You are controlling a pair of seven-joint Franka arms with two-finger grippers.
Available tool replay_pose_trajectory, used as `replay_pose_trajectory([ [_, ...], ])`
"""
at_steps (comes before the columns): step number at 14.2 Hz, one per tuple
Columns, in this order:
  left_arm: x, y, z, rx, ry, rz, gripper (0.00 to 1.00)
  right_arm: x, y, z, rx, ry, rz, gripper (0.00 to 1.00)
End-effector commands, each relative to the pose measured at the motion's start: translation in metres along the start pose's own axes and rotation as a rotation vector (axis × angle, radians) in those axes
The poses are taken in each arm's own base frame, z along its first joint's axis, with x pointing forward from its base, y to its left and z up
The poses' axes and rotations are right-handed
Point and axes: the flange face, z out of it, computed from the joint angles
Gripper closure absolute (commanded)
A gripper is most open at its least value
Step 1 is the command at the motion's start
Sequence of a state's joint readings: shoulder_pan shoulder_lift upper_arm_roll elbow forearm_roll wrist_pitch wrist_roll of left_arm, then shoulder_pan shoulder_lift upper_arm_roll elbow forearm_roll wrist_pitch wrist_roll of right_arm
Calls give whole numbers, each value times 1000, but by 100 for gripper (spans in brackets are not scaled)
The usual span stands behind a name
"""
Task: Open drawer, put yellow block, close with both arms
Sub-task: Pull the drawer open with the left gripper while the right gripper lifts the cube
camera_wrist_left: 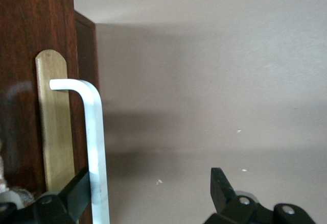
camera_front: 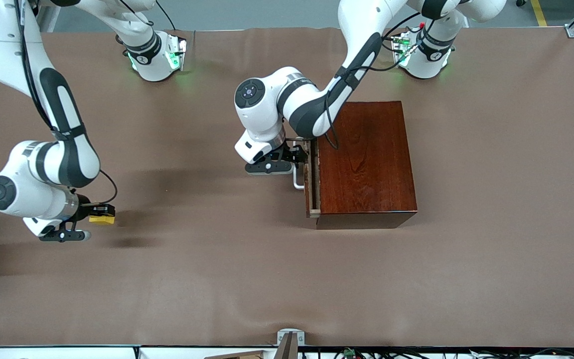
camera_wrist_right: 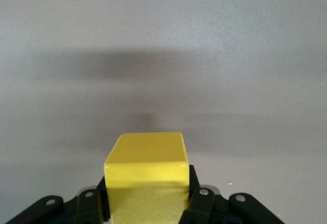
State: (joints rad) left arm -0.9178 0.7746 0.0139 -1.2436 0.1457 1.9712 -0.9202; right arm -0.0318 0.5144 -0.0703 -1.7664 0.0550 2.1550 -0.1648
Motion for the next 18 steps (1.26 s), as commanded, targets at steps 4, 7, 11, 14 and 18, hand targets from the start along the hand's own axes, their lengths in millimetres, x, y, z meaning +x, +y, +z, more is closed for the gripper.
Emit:
replay_pose_trajectory([
  [4, -6, 20, -7, -64, 45, -18, 0, -4, -2, -55, -7, 29, -160, 100],
  [7, -13, 29, -11, -96, 55, -20, 0, -9, -2, -77, -8, 42, -241, 100],
  [11, -17, 38, -13, -138, 66, -30, 0, -8, -2, -108, -11, 51, -388, 100],
  [14, -18, 40, -9, -155, 57, -35, 0, -6, -5, -136, -3, 31, -492, 100],
  [18, -18, 47, -7, -220, 51, -56, 0, -2, -12, -159, -8, 50, -600, 100],
])
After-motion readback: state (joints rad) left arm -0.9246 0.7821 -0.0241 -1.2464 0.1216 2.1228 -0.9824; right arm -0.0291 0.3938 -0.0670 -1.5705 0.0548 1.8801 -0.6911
